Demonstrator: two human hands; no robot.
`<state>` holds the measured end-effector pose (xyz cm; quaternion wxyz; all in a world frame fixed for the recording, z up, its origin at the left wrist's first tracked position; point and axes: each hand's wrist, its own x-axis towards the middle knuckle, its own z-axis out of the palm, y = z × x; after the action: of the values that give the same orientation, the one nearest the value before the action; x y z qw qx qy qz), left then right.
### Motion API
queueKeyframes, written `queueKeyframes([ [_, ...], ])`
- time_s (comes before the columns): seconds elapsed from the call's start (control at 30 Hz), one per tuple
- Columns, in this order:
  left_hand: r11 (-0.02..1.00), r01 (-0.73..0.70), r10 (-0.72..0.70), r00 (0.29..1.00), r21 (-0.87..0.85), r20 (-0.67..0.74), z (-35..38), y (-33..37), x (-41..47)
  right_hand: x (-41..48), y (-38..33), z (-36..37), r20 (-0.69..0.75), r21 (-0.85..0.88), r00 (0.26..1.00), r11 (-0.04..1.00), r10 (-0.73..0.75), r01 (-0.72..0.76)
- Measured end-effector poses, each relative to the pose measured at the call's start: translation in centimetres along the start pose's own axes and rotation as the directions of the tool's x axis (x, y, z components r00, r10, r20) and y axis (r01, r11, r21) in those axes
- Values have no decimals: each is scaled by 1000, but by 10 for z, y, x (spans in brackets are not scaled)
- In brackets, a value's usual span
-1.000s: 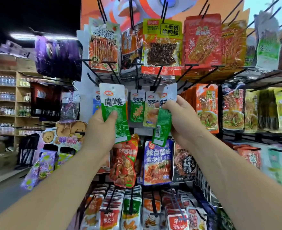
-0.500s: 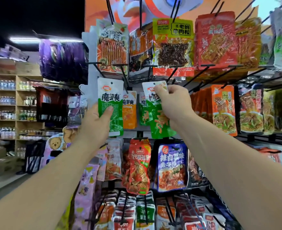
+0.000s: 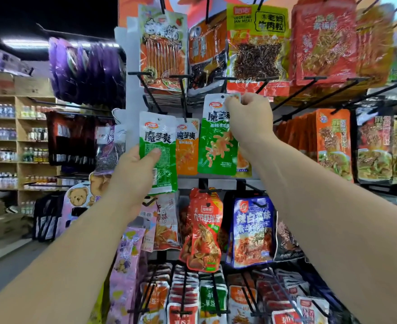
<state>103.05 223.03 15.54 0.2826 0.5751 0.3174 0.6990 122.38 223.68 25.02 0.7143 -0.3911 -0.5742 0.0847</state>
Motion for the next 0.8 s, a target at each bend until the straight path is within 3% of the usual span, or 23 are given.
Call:
queueKeyframes([
  [0.3, 992, 11, -10, 1000, 124, -10, -2, -11, 7, 3, -3, -1, 20, 0, 1000, 1000, -9, 9],
  [0.8, 973, -41, 44, 999, 225, -8, 3, -13, 2, 36, 35, 9, 73, -410, 992, 910, 103, -64],
])
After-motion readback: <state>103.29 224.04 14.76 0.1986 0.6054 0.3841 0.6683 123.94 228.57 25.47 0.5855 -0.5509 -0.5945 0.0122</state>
